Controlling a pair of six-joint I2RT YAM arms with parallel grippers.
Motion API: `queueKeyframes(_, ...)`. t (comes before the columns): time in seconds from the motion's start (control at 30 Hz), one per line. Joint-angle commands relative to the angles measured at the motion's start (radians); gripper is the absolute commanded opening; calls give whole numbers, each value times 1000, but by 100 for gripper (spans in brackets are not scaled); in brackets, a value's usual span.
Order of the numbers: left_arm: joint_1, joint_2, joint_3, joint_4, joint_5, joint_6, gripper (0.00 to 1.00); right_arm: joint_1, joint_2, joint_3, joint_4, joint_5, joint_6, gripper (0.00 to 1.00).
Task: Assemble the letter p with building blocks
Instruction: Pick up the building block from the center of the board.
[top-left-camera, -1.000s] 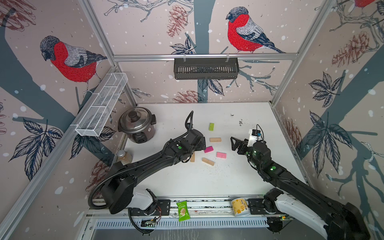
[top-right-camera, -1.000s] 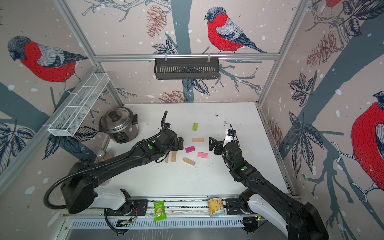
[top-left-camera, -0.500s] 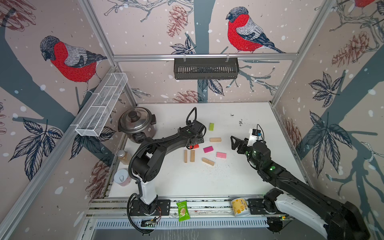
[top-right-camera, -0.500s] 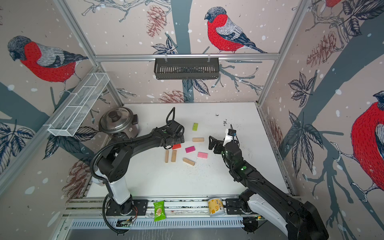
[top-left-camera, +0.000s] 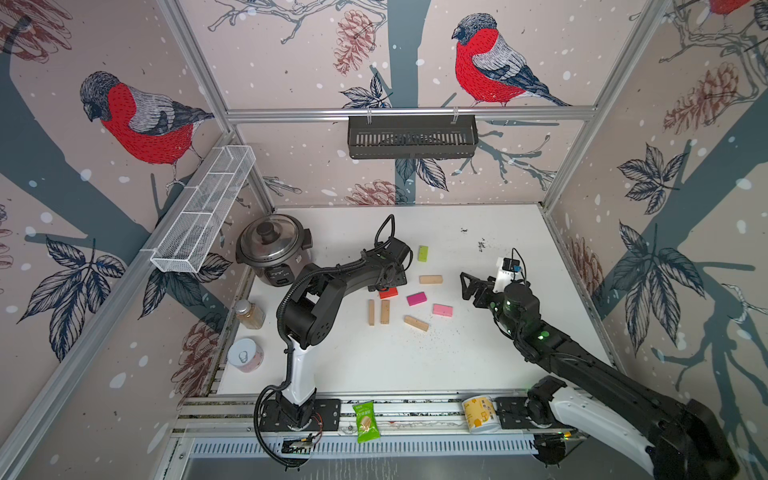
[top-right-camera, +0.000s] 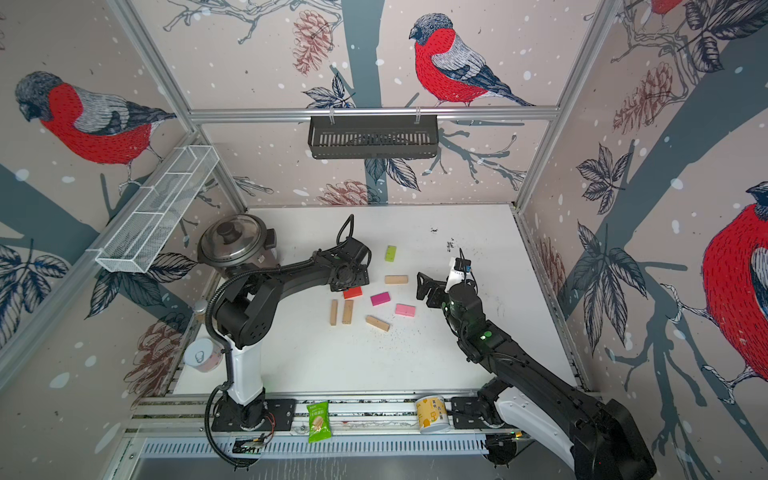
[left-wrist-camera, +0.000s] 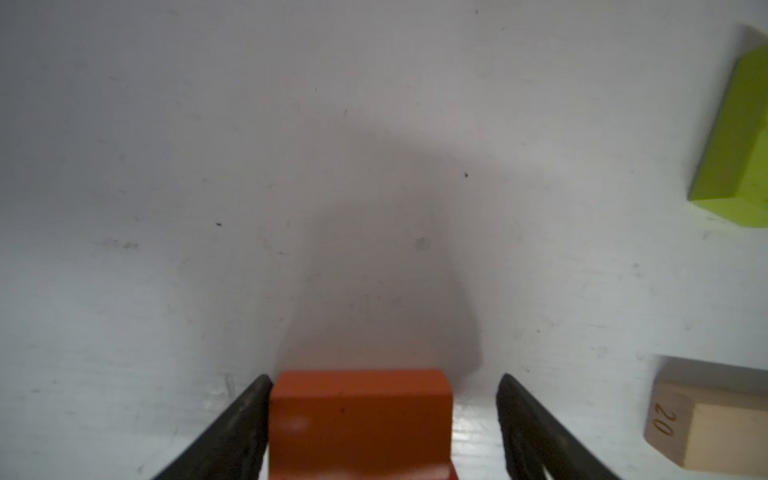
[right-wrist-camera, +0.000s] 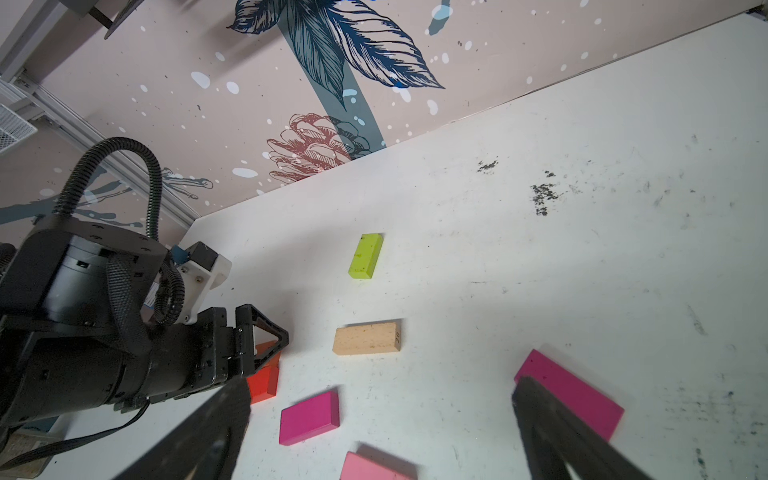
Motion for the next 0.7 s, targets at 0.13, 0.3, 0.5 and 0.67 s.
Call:
queueKeyframes(0.13,-7,4,-5,-50,-40,-30,76,2,5,9,24,-2,3,100)
queueKeyframes(0.3,-15,7,0,-58,-56,-33,69,2,16,15,19,-1,5,100)
queueKeyframes(0.5,-21,7,3,-68,-77,-39,65,2,21,18,14,2,6,100)
queueKeyframes(0.67,-22,9,3,-65,-85,-38,57,2,24,20,14,2,6,100)
